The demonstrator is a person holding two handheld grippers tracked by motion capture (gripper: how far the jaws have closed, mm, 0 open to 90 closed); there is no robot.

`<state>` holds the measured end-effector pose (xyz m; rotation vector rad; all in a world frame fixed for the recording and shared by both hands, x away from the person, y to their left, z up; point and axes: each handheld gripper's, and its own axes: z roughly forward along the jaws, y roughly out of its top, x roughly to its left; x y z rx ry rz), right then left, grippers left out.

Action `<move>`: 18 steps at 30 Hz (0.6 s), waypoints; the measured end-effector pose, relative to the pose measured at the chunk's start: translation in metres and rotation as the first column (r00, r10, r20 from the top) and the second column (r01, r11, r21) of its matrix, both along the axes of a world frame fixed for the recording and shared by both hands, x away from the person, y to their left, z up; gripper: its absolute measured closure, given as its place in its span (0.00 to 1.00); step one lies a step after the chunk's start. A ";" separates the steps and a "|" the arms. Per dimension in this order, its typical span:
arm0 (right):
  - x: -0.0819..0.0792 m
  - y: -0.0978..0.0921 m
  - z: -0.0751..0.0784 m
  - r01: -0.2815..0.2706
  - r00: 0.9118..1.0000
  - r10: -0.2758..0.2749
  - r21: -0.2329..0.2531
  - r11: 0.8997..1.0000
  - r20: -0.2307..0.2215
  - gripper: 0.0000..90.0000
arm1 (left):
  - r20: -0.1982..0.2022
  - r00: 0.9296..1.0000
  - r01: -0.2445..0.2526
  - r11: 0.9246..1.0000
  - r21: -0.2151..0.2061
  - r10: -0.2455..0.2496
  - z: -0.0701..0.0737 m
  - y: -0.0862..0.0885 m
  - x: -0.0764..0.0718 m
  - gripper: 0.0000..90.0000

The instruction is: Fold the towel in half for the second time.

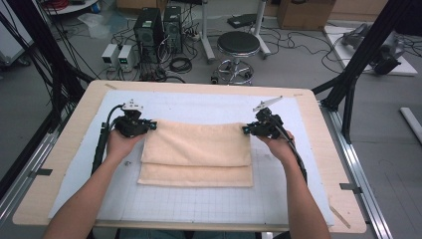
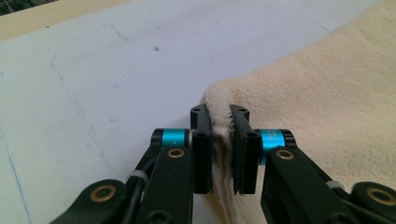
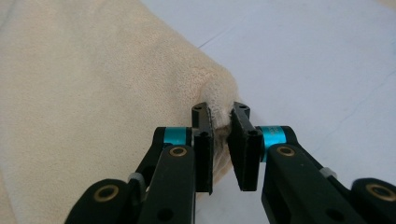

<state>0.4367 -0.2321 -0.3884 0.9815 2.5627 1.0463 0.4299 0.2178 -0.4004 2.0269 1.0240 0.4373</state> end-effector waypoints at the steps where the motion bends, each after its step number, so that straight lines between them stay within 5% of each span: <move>1: 0.003 0.000 -0.001 0.006 1.000 -0.006 -0.003 1.000 0.008 0.90 | 0.010 1.000 -0.013 1.000 -0.003 0.013 0.000 -0.001 0.004 0.89; 6: 0.018 0.000 -0.014 0.046 0.999 -0.046 -0.010 0.999 -0.018 0.85 | -0.016 1.000 -0.023 0.999 0.038 0.024 -0.011 -0.008 0.024 0.86; 9: 0.020 -0.003 -0.019 0.067 0.998 -0.067 0.002 0.998 -0.022 0.70 | -0.038 0.998 -0.050 0.998 0.043 0.052 -0.016 -0.004 0.026 0.69; 14: 0.005 -0.004 -0.004 0.016 1.000 -0.017 0.031 0.999 0.027 0.62 | -0.008 0.999 -0.038 0.999 -0.008 0.038 -0.003 0.012 0.011 0.60; 18: -0.017 -0.005 0.008 -0.031 0.998 0.027 0.051 0.998 0.064 0.61 | 0.021 0.999 0.029 0.999 -0.044 -0.028 0.008 0.022 -0.013 0.58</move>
